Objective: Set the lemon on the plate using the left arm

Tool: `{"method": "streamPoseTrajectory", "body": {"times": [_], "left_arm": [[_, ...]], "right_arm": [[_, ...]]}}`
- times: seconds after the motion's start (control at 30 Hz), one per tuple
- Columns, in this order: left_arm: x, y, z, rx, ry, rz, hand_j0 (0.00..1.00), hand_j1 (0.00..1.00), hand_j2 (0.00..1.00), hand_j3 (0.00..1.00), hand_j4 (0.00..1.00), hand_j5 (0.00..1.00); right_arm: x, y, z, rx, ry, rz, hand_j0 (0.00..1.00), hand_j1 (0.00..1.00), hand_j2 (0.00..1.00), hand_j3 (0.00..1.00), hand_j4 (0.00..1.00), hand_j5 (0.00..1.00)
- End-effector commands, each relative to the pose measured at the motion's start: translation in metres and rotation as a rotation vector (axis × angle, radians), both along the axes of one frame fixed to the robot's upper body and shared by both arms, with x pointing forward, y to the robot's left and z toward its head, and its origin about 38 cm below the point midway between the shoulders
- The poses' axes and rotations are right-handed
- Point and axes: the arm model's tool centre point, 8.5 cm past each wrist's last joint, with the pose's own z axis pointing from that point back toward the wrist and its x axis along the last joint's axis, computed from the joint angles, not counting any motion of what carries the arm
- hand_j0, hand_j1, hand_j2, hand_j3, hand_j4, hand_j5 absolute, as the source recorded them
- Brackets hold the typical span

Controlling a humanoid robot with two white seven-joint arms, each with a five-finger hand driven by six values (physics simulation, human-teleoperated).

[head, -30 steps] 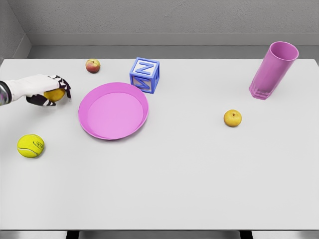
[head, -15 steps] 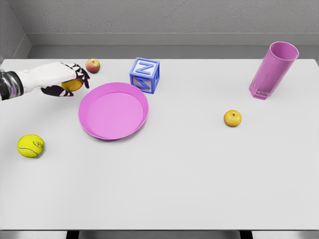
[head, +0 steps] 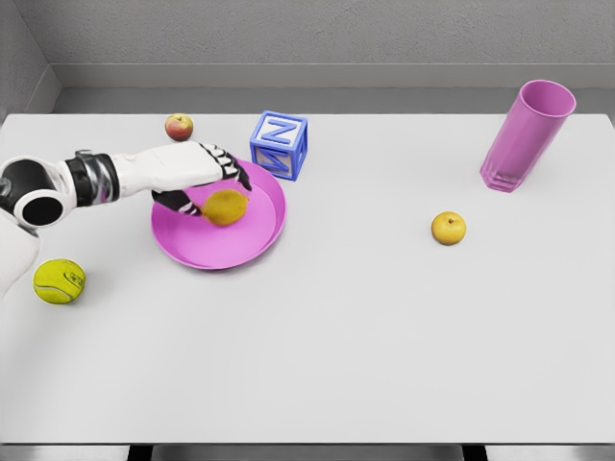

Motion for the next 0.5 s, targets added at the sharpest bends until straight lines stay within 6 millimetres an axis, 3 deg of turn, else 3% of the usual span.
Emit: {"method": "streamPoseTrajectory", "body": {"times": [0.0,0.03,0.13,0.23,0.3,0.33,0.47], "left_arm": [[0.001,0.003,0.003,-0.007,-0.004,0.007,1.0,1.0,1.0,1.0,1.0,1.0],[0.004,0.011,0.012,-0.024,-0.022,0.031,1.0,1.0,1.0,1.0,1.0,1.0],[0.006,0.065,0.038,-0.057,-0.07,0.147,1.0,1.0,1.0,1.0,1.0,1.0],[0.015,0.12,0.021,-0.097,0.001,0.309,1.0,1.0,1.0,1.0,1.0,1.0],[0.013,0.143,0.018,-0.084,0.022,0.363,1.0,1.0,1.0,1.0,1.0,1.0],[0.012,0.153,0.009,-0.085,0.049,0.391,1.0,1.0,1.0,1.0,1.0,1.0],[0.012,0.153,0.007,-0.088,0.053,0.393,1.0,1.0,1.0,1.0,1.0,1.0]], "right_arm": [[0.0,0.0,0.0,0.0,0.001,-0.001,1.0,1.0,1.0,1.0,1.0,1.0],[0.0,0.0,0.0,0.0,0.001,-0.001,1.0,1.0,1.0,1.0,1.0,1.0],[0.0,0.0,0.0,0.0,0.0,0.0,1.0,1.0,1.0,1.0,1.0,1.0],[0.0,0.0,0.0,0.0,0.001,-0.001,1.0,1.0,1.0,1.0,1.0,1.0],[0.0,0.0,0.0,0.0,0.0,0.0,1.0,1.0,1.0,1.0,1.0,1.0],[0.0,0.0,0.0,0.0,0.001,-0.001,1.0,1.0,1.0,1.0,1.0,1.0],[0.0,0.0,0.0,0.0,0.001,-0.001,1.0,1.0,1.0,1.0,1.0,1.0]]}}
